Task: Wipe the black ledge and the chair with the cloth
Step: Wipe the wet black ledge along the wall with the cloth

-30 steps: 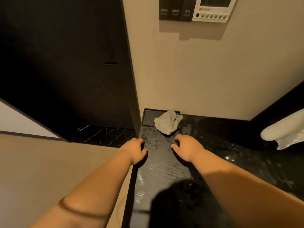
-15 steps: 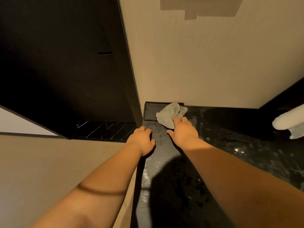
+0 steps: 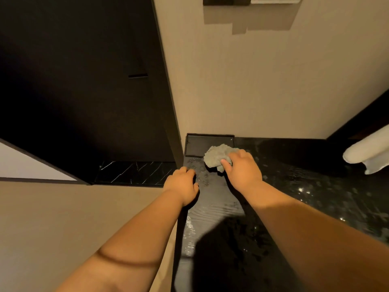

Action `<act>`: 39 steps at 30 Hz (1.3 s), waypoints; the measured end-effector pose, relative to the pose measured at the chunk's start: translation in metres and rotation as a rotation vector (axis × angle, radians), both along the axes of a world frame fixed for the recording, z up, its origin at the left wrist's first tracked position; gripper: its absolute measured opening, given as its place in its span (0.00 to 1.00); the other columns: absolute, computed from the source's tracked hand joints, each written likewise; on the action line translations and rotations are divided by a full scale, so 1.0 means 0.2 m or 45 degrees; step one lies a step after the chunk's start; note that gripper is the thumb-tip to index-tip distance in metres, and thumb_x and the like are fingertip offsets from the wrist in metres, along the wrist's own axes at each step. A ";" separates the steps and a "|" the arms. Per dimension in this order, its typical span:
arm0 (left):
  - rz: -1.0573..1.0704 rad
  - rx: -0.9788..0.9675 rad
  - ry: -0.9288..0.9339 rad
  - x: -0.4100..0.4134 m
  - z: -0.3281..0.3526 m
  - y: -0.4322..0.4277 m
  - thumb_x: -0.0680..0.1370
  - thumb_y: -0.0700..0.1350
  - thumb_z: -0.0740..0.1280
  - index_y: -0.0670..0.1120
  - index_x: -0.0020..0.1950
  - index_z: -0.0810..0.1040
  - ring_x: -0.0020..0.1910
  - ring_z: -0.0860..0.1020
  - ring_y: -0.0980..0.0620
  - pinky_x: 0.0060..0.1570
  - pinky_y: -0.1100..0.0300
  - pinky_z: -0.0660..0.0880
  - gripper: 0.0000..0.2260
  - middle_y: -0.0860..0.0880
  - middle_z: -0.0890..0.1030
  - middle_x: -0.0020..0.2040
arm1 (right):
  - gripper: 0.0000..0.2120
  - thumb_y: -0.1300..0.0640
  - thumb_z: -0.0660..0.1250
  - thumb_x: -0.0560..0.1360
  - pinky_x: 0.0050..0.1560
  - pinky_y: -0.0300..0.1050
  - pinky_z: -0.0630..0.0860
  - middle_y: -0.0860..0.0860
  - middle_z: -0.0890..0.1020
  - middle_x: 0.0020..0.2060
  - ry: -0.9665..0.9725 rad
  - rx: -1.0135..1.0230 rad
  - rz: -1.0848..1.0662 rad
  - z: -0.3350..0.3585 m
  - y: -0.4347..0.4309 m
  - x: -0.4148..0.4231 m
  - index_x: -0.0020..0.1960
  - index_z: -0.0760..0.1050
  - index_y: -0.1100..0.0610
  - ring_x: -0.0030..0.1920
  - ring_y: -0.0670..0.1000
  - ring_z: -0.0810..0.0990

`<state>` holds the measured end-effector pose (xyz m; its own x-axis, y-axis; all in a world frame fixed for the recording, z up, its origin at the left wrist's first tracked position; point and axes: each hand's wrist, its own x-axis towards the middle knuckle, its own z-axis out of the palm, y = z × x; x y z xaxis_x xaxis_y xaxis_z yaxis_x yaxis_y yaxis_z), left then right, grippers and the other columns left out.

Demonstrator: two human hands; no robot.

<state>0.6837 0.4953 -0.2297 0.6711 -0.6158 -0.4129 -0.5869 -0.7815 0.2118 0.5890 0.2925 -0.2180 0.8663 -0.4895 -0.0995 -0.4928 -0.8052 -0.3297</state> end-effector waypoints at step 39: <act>0.262 -0.074 -0.035 -1.24 0.08 0.76 0.84 0.51 0.61 0.51 0.66 0.78 0.58 0.78 0.49 0.56 0.52 0.79 0.13 0.49 0.79 0.62 | 0.09 0.46 0.65 0.81 0.42 0.48 0.74 0.48 0.79 0.43 -0.075 0.525 0.165 0.10 0.67 -1.16 0.46 0.75 0.50 0.44 0.51 0.77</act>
<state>0.4358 0.6482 -0.2133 0.7956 -0.4870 -0.3603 -0.4225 -0.8723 0.2460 0.3574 0.4268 -0.1982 0.9279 -0.3063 -0.2127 -0.3675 -0.6539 -0.6613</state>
